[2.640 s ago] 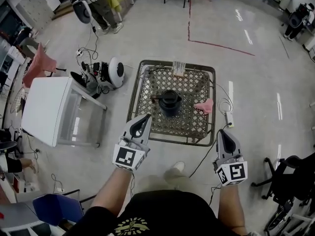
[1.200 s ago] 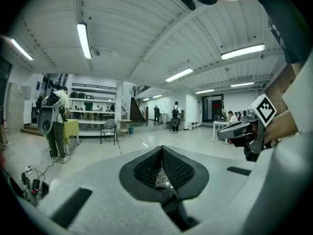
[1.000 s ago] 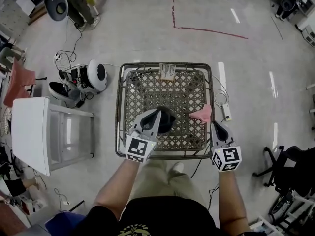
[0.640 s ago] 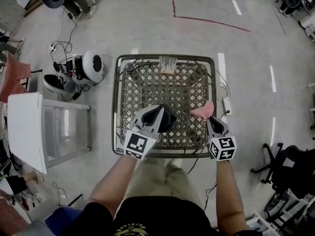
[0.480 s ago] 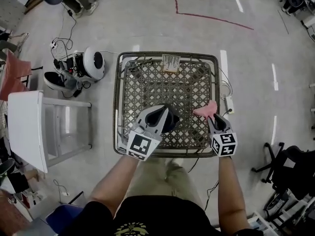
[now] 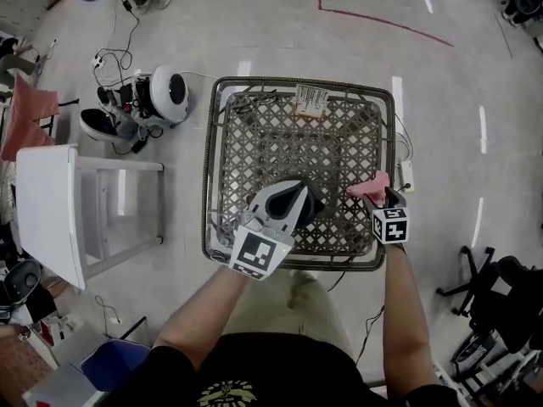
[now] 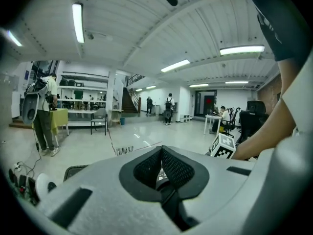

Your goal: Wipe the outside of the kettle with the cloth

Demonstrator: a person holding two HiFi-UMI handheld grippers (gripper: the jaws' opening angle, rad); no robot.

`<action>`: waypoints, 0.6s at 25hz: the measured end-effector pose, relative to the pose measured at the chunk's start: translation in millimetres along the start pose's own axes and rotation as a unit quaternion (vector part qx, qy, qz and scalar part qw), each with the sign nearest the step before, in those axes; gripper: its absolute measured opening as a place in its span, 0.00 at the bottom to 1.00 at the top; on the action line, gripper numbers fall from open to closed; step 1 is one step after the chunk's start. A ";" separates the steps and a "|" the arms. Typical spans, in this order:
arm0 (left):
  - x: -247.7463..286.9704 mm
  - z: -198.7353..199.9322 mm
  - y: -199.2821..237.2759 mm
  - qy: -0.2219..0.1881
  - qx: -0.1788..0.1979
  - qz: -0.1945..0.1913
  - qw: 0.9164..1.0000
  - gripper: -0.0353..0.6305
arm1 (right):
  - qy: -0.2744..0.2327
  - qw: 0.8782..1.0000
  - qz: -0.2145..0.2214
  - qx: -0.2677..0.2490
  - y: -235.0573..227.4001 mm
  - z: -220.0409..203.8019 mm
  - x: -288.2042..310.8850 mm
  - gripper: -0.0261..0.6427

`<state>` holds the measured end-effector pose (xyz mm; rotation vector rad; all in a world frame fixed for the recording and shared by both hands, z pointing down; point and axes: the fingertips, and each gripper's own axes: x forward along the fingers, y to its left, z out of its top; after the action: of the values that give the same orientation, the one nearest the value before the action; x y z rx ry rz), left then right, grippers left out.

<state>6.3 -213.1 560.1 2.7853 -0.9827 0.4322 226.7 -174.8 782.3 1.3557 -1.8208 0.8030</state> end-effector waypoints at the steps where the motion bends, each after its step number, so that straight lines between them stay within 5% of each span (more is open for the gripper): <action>1: -0.3 0.2 0.6 0.000 -0.001 0.001 1.000 0.06 | 0.010 1.000 -0.001 -0.002 -2.2 -2.2 5.9 0.42; 15: -0.6 -2.1 3.9 -0.005 -0.010 0.003 1.000 0.06 | 0.070 0.997 -0.007 0.025 -7.6 -28.2 45.5 0.43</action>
<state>3.0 -215.4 562.1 2.7697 -0.9930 0.4081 230.4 -177.3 836.2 1.3074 -1.6917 0.9183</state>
